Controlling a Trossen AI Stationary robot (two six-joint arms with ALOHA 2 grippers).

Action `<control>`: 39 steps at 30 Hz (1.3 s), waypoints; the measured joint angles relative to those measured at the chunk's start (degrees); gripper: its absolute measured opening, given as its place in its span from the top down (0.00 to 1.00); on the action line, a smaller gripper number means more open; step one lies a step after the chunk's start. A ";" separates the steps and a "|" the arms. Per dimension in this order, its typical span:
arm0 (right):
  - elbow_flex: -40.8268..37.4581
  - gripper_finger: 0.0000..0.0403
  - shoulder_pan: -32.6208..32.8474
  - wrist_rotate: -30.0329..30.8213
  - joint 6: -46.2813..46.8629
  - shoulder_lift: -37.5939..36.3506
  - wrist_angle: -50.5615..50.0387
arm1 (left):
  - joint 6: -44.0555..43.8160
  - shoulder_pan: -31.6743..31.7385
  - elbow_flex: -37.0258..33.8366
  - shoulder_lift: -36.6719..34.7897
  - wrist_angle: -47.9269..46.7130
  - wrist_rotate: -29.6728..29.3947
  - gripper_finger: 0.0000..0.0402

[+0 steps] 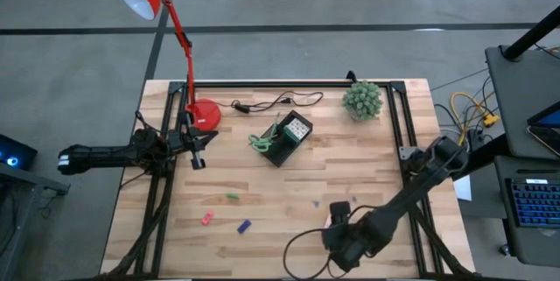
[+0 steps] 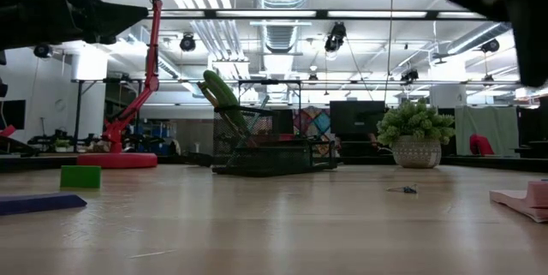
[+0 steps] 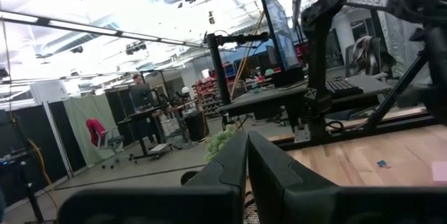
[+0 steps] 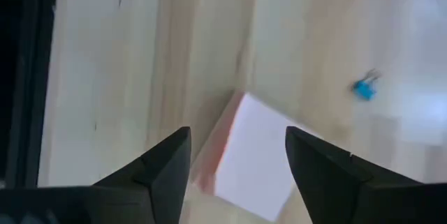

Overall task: Pick and place office supplies into organizer
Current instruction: Put the pink sticky notes into the black desk organizer

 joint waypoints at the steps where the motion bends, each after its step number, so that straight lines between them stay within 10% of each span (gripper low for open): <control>1: -0.03 0.44 -0.13 -1.22 -0.01 0.55 -0.04 | 0.00 0.00 -0.01 -0.01 -0.01 -0.46 1.00; 23: -0.33 0.48 -0.64 -4.55 1.30 7.34 -1.95 | 2.97 0.01 -0.01 -0.14 0.00 -2.40 1.00; 39: -0.59 0.77 -1.01 -6.39 1.00 8.21 -2.13 | 2.99 0.01 -0.01 -0.14 0.00 -2.46 1.00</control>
